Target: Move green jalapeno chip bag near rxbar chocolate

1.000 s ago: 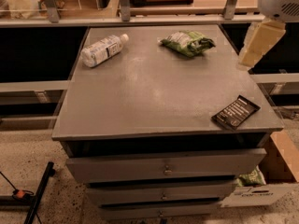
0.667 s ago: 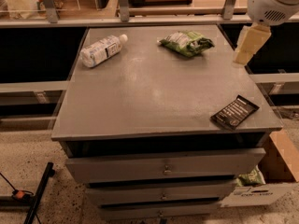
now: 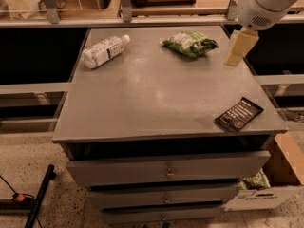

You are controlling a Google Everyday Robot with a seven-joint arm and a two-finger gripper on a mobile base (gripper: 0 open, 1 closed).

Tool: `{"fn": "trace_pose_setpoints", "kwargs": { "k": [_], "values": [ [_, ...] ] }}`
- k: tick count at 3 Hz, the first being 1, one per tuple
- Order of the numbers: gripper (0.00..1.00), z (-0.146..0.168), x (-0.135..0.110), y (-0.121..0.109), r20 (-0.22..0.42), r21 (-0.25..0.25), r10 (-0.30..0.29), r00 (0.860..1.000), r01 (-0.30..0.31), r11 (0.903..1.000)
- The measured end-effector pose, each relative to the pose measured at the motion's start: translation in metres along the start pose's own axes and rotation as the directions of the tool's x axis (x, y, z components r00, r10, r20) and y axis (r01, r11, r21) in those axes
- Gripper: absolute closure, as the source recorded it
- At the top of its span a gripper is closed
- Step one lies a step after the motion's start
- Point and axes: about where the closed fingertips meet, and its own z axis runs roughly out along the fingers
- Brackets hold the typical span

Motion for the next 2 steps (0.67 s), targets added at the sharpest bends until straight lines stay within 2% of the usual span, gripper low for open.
{"fn": "trace_pose_setpoints", "kwargs": {
  "k": [2],
  "values": [
    [0.0,0.089,-0.031,-0.026,0.06,0.003,-0.073,0.996,0.073,0.9973]
  ]
}}
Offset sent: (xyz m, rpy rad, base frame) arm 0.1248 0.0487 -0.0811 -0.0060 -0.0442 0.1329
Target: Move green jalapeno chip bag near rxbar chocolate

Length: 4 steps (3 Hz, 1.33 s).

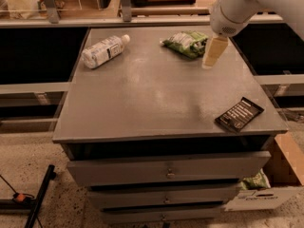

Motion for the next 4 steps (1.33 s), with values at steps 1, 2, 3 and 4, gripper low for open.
{"fn": "trace_pose_setpoints", "kwargs": {
  "k": [1,2,3,4],
  "values": [
    [0.0,0.046,0.001,-0.014,-0.015,0.017,0.0,1.0,0.001,0.9999],
    [0.0,0.082,0.004,-0.022,-0.034,0.044,-0.001,0.999,0.003,0.999],
    [0.18,0.11,0.012,-0.03,-0.048,0.073,0.032,0.998,-0.028,0.9969],
    [0.41,0.115,0.015,-0.033,-0.046,0.077,0.045,0.998,-0.041,0.9962]
  ]
}}
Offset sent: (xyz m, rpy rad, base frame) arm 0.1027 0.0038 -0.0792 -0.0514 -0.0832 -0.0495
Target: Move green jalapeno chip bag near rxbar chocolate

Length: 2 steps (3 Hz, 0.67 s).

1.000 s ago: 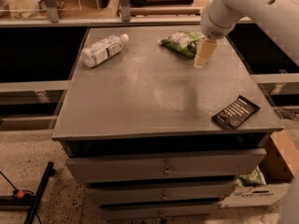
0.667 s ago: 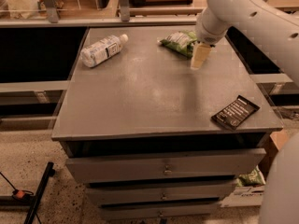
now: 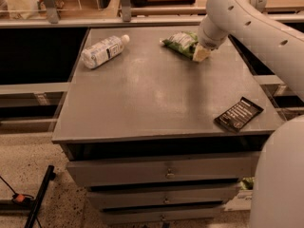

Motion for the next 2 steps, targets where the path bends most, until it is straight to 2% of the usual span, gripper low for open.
{"fn": "trace_pose_setpoints", "kwargs": {
  "k": [2],
  "values": [
    [0.87,0.008,0.016,-0.019,0.074,-0.009,0.052,0.996,-0.052,0.9986]
  ]
}}
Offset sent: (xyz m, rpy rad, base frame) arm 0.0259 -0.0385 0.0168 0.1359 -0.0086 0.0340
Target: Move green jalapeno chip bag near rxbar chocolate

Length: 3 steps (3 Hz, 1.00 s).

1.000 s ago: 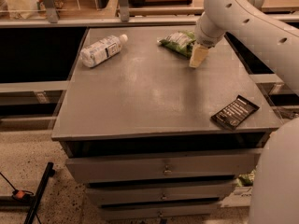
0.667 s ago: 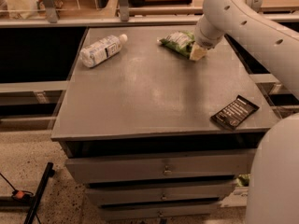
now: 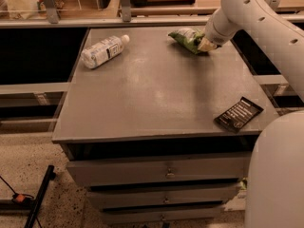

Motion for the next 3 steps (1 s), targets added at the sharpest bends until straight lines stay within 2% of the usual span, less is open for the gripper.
{"fn": "trace_pose_setpoints", "kwargs": {
  "k": [1,2,3],
  "values": [
    [1.0,-0.012,0.016,-0.002,0.044,-0.011,-0.007,0.999,0.008,0.9999],
    [1.0,-0.039,0.034,-0.002,0.081,0.003,-0.036,0.996,0.036,0.9993],
    [1.0,-0.072,0.059,0.006,0.09,0.009,-0.065,0.994,0.064,0.9979]
  ]
}}
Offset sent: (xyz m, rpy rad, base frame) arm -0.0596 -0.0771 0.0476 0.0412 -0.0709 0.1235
